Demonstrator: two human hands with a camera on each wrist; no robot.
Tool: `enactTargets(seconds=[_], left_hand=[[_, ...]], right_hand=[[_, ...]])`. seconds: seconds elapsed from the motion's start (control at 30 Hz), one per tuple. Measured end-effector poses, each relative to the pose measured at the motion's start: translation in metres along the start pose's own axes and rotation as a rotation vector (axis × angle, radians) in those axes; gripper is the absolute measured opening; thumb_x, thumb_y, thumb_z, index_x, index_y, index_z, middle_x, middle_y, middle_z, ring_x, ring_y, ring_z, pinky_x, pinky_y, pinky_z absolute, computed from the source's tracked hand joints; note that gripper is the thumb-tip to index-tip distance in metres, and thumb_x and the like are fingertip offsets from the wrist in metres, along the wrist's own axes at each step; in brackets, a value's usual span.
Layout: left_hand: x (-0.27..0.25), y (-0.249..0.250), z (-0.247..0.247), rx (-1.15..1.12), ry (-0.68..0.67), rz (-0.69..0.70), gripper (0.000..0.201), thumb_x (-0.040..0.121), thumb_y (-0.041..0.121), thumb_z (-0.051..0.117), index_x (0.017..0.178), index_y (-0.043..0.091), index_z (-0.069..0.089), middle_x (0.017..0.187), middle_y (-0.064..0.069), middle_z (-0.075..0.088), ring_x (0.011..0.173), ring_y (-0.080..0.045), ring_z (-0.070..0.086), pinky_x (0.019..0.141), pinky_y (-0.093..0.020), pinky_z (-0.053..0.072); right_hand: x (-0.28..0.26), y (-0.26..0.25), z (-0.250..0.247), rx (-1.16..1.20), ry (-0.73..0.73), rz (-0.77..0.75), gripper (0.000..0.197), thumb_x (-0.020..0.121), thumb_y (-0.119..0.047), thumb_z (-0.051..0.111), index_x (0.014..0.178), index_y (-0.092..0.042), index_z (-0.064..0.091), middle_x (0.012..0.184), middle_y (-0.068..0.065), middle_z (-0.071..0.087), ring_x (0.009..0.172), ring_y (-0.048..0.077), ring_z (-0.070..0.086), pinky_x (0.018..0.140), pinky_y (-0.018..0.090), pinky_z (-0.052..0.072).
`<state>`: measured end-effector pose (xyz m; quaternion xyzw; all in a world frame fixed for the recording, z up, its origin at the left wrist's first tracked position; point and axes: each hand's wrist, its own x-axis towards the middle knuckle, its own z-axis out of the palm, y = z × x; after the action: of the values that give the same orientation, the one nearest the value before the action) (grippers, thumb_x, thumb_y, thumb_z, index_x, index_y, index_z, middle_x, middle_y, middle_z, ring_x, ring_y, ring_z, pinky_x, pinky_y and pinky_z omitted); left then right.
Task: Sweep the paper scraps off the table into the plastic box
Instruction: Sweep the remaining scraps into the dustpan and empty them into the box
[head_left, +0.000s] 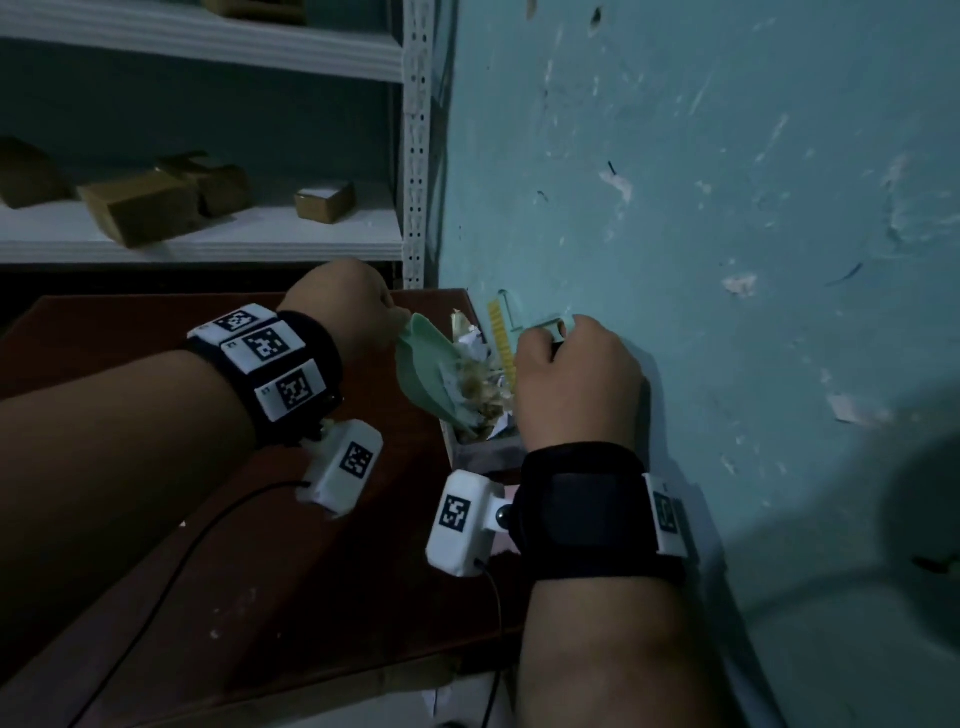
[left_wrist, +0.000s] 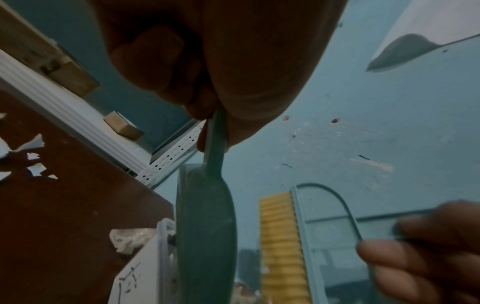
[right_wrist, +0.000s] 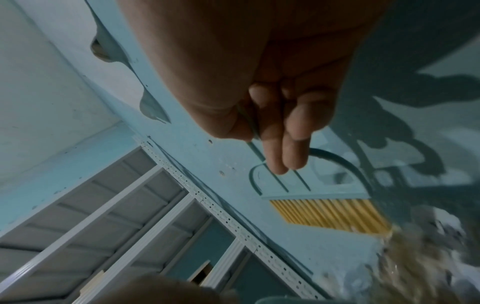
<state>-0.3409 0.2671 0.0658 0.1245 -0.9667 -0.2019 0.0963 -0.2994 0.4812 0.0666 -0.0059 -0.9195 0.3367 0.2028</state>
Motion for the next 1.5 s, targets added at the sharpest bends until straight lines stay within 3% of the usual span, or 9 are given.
enactTargets(seconds=[0.17, 0.3, 0.43, 0.6, 0.73, 0.87, 1.2, 1.37, 1.5], left_hand=[[-0.003, 0.005, 0.009, 0.021, -0.031, 0.026, 0.029, 0.094, 0.040, 0.070, 0.078, 0.017, 0.077, 0.074, 0.002, 0.068, 0.071, -0.016, 0.063, 0.061, -0.028, 0.043], [-0.007, 0.007, 0.003, 0.022, -0.012, 0.017, 0.029, 0.093, 0.040, 0.070, 0.075, 0.019, 0.074, 0.071, 0.001, 0.067, 0.069, -0.017, 0.062, 0.056, -0.028, 0.040], [-0.012, 0.007, -0.017, 0.040, 0.030, 0.026, 0.028, 0.094, 0.039, 0.070, 0.075, 0.019, 0.075, 0.071, -0.001, 0.070, 0.067, -0.018, 0.065, 0.052, -0.027, 0.041], [-0.016, 0.006, -0.037, 0.031, 0.054, 0.024, 0.030, 0.096, 0.036, 0.069, 0.078, 0.013, 0.077, 0.074, -0.007, 0.071, 0.072, -0.023, 0.067, 0.061, -0.032, 0.052], [-0.019, 0.002, -0.043, 0.041, 0.080, 0.011, 0.032, 0.097, 0.035, 0.067, 0.079, 0.010, 0.076, 0.074, -0.009, 0.072, 0.072, -0.024, 0.068, 0.062, -0.033, 0.053], [-0.023, -0.009, -0.044, 0.012, 0.079, -0.035, 0.032, 0.096, 0.037, 0.069, 0.078, 0.013, 0.078, 0.071, -0.007, 0.073, 0.071, -0.024, 0.069, 0.070, -0.042, 0.062], [-0.031, -0.047, -0.033, -0.153, 0.105, -0.140, 0.036, 0.098, 0.038, 0.068, 0.077, 0.010, 0.078, 0.067, -0.015, 0.071, 0.056, -0.026, 0.059, 0.052, -0.030, 0.046], [-0.046, -0.065, -0.031, -0.312, 0.143, -0.222, 0.035, 0.098, 0.035, 0.068, 0.077, 0.009, 0.077, 0.063, -0.012, 0.064, 0.051, -0.020, 0.051, 0.050, -0.027, 0.039], [-0.068, -0.086, -0.025, -0.470, 0.204, -0.309, 0.037, 0.098, 0.037, 0.068, 0.077, 0.008, 0.076, 0.055, -0.006, 0.057, 0.047, -0.018, 0.049, 0.048, -0.024, 0.038]], right_hand=[[-0.005, -0.007, 0.016, 0.070, -0.110, -0.016, 0.027, 0.098, -0.031, 0.050, 0.086, -0.012, 0.065, 0.081, 0.004, 0.066, 0.070, 0.024, 0.057, 0.051, 0.029, 0.028], [-0.005, 0.001, 0.028, 0.024, -0.245, 0.011, 0.024, 0.099, -0.029, 0.051, 0.088, -0.013, 0.064, 0.080, 0.000, 0.062, 0.069, 0.020, 0.054, 0.048, 0.023, 0.025], [-0.003, 0.012, 0.035, -0.040, -0.309, 0.046, 0.023, 0.101, -0.028, 0.051, 0.082, -0.018, 0.059, 0.076, 0.000, 0.059, 0.073, 0.024, 0.059, 0.062, 0.027, 0.040], [0.001, 0.009, 0.022, -0.041, -0.143, 0.041, 0.029, 0.101, -0.031, 0.048, 0.081, -0.013, 0.058, 0.068, 0.001, 0.054, 0.070, 0.028, 0.056, 0.061, 0.030, 0.039], [0.002, 0.004, 0.014, 0.053, -0.008, 0.026, 0.033, 0.100, -0.031, 0.045, 0.103, -0.011, 0.070, 0.088, 0.005, 0.073, 0.079, 0.027, 0.068, 0.063, 0.031, 0.052], [0.000, 0.002, 0.014, 0.096, 0.012, 0.037, 0.036, 0.101, -0.034, 0.042, 0.112, -0.015, 0.071, 0.091, 0.001, 0.077, 0.082, 0.022, 0.072, 0.060, 0.026, 0.048], [-0.001, 0.000, 0.022, 0.142, 0.022, 0.082, 0.039, 0.094, -0.038, 0.039, 0.103, -0.020, 0.072, 0.079, -0.002, 0.075, 0.072, 0.017, 0.071, 0.072, 0.036, 0.061], [-0.007, -0.011, 0.018, 0.264, 0.029, 0.152, 0.030, 0.095, -0.031, 0.044, 0.087, -0.018, 0.069, 0.077, -0.002, 0.076, 0.067, 0.014, 0.071, 0.060, 0.026, 0.057], [-0.017, -0.032, 0.021, 0.755, -0.013, 0.337, 0.025, 0.097, -0.009, 0.048, 0.074, -0.014, 0.055, 0.067, 0.003, 0.076, 0.053, 0.015, 0.070, 0.043, 0.025, 0.048]])
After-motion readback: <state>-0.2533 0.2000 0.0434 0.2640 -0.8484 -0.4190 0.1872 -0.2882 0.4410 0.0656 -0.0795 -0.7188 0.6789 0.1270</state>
